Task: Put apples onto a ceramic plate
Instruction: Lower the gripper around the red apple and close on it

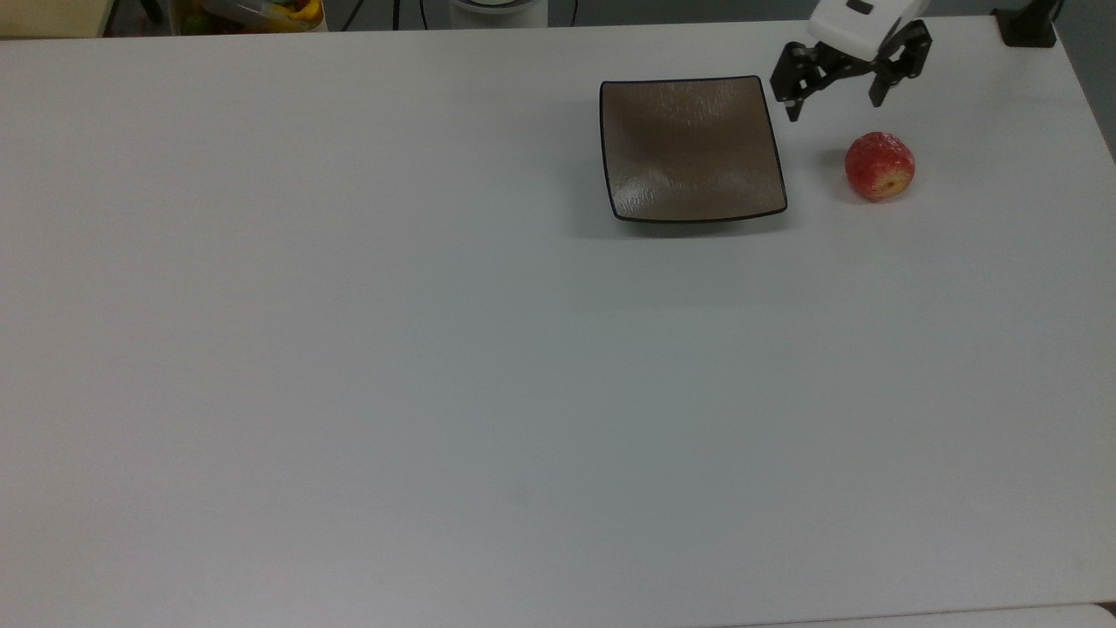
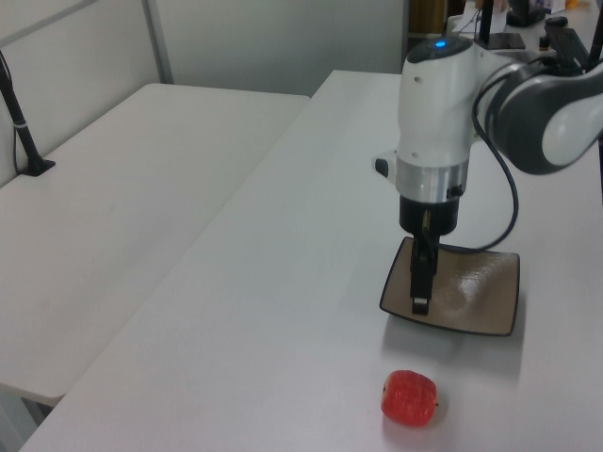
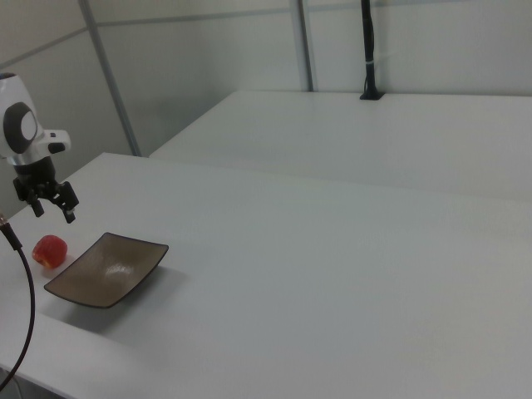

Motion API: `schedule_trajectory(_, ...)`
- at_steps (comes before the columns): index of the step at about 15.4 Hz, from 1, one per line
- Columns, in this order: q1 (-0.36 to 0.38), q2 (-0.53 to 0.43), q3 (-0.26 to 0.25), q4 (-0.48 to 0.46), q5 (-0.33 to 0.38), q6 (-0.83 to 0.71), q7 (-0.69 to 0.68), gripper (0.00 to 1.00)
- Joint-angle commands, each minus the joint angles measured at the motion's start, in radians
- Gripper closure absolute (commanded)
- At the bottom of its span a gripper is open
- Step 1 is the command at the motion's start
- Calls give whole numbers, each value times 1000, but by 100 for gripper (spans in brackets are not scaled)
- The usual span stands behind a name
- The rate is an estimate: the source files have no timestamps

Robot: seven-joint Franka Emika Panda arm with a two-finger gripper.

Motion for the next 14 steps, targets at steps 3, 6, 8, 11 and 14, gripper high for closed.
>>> schedule_trajectory(3,76,97,-11,39,-111,88,116,0)
schedule_trajectory(6,103,120,-11,51,-122,94,117,0)
schedule_trajectory(8,106,125,-11,51,-125,114,117,0)
schedule_trajectory(11,129,145,-11,54,-125,136,119,0)
schedule_trajectory(14,149,168,-14,65,-127,180,119,0)
